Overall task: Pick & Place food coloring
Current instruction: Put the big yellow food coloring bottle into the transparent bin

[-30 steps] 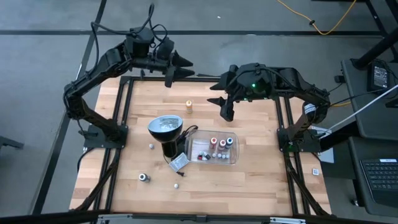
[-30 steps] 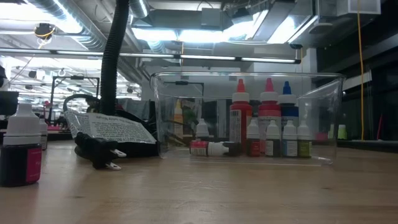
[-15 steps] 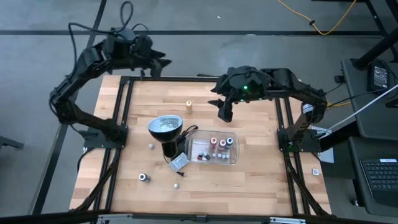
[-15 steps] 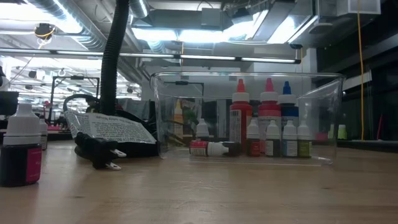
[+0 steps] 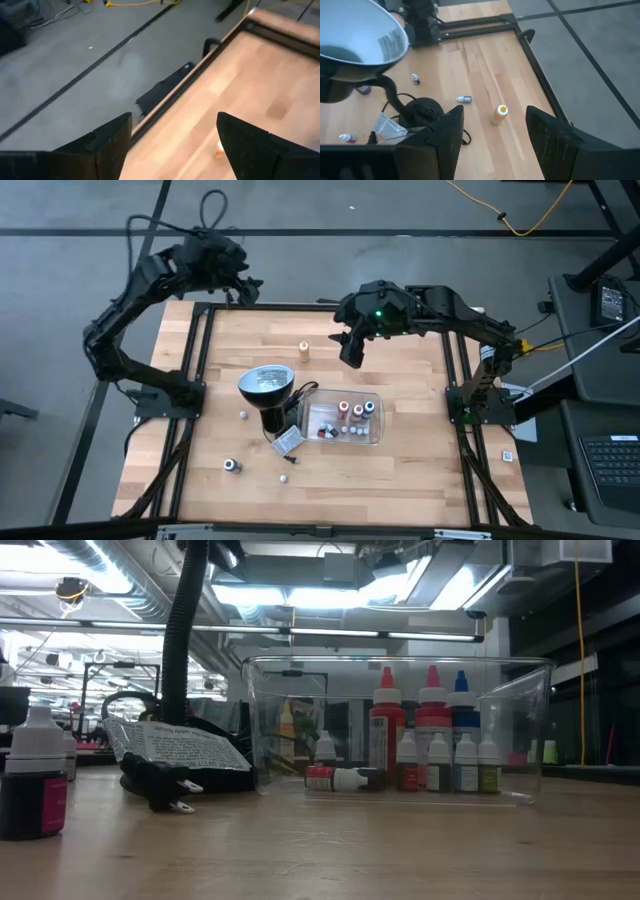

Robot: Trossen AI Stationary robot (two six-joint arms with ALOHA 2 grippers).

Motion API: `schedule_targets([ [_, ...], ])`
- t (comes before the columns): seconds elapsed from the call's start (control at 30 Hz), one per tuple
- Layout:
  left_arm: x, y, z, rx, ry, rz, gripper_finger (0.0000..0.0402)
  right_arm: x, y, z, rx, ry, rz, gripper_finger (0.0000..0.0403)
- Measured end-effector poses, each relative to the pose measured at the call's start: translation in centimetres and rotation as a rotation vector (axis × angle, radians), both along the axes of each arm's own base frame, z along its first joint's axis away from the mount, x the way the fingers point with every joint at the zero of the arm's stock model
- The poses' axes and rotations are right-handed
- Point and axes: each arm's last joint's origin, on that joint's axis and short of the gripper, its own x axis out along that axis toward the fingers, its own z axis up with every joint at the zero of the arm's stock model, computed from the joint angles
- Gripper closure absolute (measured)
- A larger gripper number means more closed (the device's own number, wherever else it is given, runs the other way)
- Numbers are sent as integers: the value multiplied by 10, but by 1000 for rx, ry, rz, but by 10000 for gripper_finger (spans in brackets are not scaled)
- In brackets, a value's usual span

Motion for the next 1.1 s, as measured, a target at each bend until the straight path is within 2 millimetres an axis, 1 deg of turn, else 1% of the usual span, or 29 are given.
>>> schedule_targets([
  [0.1,7,12,-19,1,29,-39,113,0,-3,-1,-1,5,-10,188],
  [0.3,17,36,-57,-51,-37,-176,120,-1,-12,0,-34,-2,-111,188],
  [0.4,19,44,-78,-91,-48,-212,120,-2,-15,0,-37,-2,-125,188],
  [0.53,20,49,-100,-99,-20,-243,121,-2,-20,0,-8,-11,-135,188],
  [0.63,19,53,-112,-104,-7,-236,121,2,-34,-4,2,3,-154,188],
  [0.73,16,57,-119,-128,-25,-198,121,10,-57,-15,-14,44,-170,188],
  [0.83,14,60,-122,-154,-46,-163,121,21,-84,-32,12,90,-153,188],
  [0.97,10,64,-126,-206,-70,-107,121,43,-119,-69,63,189,-117,188],
  [1.03,7,66,-126,-217,-84,-79,121,55,-132,-89,81,231,-72,188],
  [1.1,4,68,-126,-228,-96,-46,121,65,-138,-108,93,276,-21,188],
])
